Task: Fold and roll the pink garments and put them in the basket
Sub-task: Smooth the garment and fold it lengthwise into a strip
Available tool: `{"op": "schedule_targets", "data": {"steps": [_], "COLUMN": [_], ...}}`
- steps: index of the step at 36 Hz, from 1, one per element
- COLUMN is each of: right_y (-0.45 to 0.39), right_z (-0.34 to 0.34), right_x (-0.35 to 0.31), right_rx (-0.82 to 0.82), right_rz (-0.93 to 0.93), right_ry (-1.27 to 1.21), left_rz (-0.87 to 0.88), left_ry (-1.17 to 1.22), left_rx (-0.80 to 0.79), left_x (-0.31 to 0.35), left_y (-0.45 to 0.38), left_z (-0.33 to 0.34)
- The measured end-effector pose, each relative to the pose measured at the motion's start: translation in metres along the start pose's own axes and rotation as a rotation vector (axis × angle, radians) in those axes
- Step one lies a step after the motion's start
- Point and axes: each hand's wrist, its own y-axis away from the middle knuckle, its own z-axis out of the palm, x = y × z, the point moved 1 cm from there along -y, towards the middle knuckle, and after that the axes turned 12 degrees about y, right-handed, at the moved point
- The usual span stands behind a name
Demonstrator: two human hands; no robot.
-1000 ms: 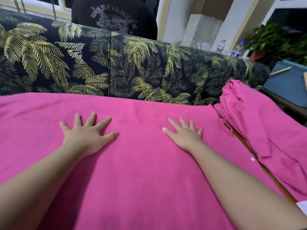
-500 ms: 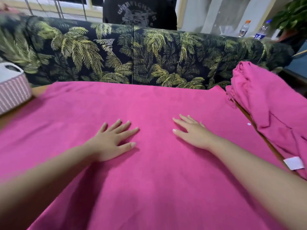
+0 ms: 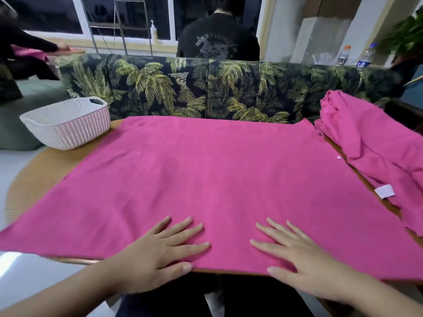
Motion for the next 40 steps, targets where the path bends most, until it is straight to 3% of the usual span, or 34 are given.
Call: {"op": "schedule_targets", "data": {"steps": [2, 4, 5, 8, 11, 19, 22, 23, 27, 30, 33, 40], "right_y": [0.002, -0.007, -0.017, -0.062, -0.107, -0.151, -0.15, -0.15, -0.149, -0.15, -0.149, -0.142], "right_z": [-0.01, -0.024, -0.031, -0.047, -0.047, -0.033, -0.032, -0.032, -0.032, -0.032, -0.032, -0.031], "right_x": [0.0, 0.0, -0.002, -0.014, -0.022, -0.048, -0.049, -0.048, -0.049, -0.049, -0.049, -0.051], "right_rx": [0.063, 0.181, 0.223, 0.319, 0.352, 0.226, 0.215, 0.217, 0.235, 0.246, 0.252, 0.285], "right_rz": [-0.015, -0.006, -0.002, -0.016, 0.016, 0.088, 0.104, 0.105, 0.111, 0.119, 0.121, 0.111], "right_ry": [-0.117, -0.271, -0.301, -0.244, -0.205, -0.063, -0.038, -0.031, -0.033, -0.04, -0.046, -0.094], "left_rz": [-0.03, -0.096, -0.129, -0.304, -0.612, -0.98, -0.998, -1.016, -1.1, -1.098, -1.112, -0.93], "left_ry": [0.27, 0.517, 0.524, 0.245, -0.018, -0.076, -0.13, -0.092, 0.159, 0.426, 0.702, 0.59], "left_rx": [-0.003, 0.153, 0.27, 0.471, 0.417, 0.449, 0.476, 0.554, 1.104, 1.335, 1.449, 1.672], "left_x": [0.005, 0.004, -0.001, -0.033, -0.071, -0.107, -0.124, -0.13, -0.127, -0.116, -0.111, -0.089], "left_y": [0.005, 0.001, -0.004, -0.019, -0.019, 0.073, 0.121, 0.136, 0.164, 0.164, 0.164, 0.151], "left_z": [-0.009, -0.024, -0.032, -0.048, -0.052, -0.044, -0.031, -0.026, -0.014, -0.011, -0.009, -0.033]}}
